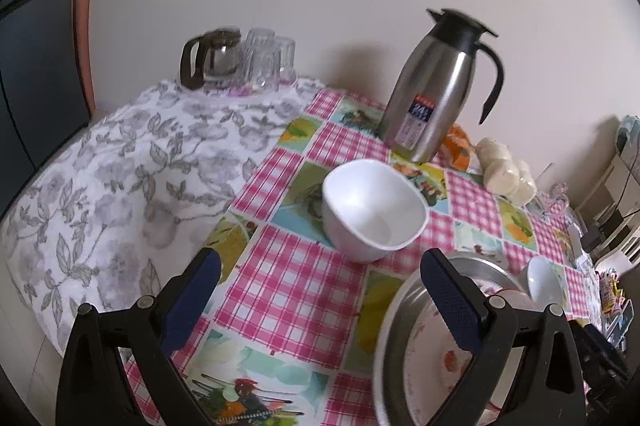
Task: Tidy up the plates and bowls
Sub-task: 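Move both tools toward the white square bowl beside the basin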
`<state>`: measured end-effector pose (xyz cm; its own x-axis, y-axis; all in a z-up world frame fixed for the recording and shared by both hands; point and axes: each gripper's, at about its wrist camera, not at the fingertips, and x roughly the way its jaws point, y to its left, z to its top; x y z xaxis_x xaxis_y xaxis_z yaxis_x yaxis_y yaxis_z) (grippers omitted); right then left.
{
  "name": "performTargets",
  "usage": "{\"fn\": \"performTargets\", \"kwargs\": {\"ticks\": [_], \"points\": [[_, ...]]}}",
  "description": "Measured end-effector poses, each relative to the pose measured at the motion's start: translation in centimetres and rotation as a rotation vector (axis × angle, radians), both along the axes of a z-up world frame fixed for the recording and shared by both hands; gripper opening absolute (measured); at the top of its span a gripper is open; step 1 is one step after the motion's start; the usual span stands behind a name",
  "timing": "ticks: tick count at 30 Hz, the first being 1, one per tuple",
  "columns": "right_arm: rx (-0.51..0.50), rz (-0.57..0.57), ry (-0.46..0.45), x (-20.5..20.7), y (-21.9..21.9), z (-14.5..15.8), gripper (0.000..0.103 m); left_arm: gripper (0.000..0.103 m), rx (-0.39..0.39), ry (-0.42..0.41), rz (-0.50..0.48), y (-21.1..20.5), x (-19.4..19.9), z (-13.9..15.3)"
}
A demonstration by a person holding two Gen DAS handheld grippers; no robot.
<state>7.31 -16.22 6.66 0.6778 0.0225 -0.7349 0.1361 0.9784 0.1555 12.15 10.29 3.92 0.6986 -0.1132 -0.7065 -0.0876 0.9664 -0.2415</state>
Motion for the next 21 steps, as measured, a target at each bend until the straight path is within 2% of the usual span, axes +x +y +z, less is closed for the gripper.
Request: {"fn": "performTargets", "kwargs": {"ticks": [5,10,13,16,18,21], "points": [[-0.032,0.01,0.032,1.1,1.4,0.5,0.103,0.1,-0.071,0.06,0.007,1.4,0.6,-1.8],[-0.081,0.034,0.061,2.1,3.0,1.4,0.103,0.1,-0.14,0.071,0.05,2.9,0.8,-2.4],[-0.089,0.048,0.078,2.8,3.8,2.0,0.103,0.1,-0.273,0.069,0.059,4.6,0.8,-3.1],[-0.1,0.075,0.107,3.8,4.8,2.4,0.103,0.1,-0.345,0.079,0.082,5.7,1.0,-3.8],[-0.111,0.102,0.122,4.5,5.6,2.6,0.103,0.1,-0.333,0.073,0.07,6.1,1.4,-3.6],[-0.115,0.123,0.124,5.4,6.6,2.9,0.103,0.101,-0.259,0.053,0.044,6.3,2.0,-3.2]]}}
